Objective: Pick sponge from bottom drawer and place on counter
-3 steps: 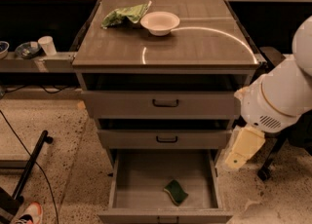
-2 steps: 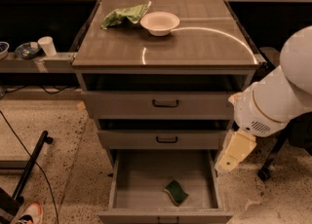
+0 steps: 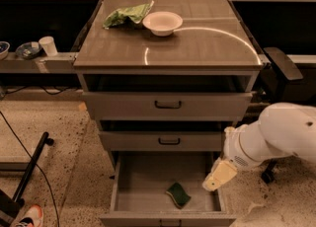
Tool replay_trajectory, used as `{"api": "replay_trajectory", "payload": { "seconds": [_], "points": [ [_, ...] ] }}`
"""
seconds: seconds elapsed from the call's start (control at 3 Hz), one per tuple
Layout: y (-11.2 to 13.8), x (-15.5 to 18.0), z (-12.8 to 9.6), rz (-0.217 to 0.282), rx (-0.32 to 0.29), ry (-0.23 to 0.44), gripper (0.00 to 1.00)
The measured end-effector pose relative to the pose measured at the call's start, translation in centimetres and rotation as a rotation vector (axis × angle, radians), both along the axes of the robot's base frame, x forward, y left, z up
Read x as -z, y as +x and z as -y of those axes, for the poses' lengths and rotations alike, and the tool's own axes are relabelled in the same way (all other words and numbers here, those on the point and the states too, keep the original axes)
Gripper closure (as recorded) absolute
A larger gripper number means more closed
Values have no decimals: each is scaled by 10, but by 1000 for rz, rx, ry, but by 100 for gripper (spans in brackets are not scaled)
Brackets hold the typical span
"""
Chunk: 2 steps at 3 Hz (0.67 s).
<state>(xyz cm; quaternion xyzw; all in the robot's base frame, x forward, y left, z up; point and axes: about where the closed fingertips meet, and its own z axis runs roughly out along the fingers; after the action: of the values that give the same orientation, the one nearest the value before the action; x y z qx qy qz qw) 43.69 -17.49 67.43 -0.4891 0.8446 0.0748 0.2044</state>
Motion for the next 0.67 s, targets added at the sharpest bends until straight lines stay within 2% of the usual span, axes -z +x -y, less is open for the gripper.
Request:
{"api": "replay_trajectory", "payload": {
  "seconds": [0.33,0.67],
  "points": [
    [18,-8,-3,69,21,13,0],
    [4,5,-13,6,-47,17,0]
  ]
}}
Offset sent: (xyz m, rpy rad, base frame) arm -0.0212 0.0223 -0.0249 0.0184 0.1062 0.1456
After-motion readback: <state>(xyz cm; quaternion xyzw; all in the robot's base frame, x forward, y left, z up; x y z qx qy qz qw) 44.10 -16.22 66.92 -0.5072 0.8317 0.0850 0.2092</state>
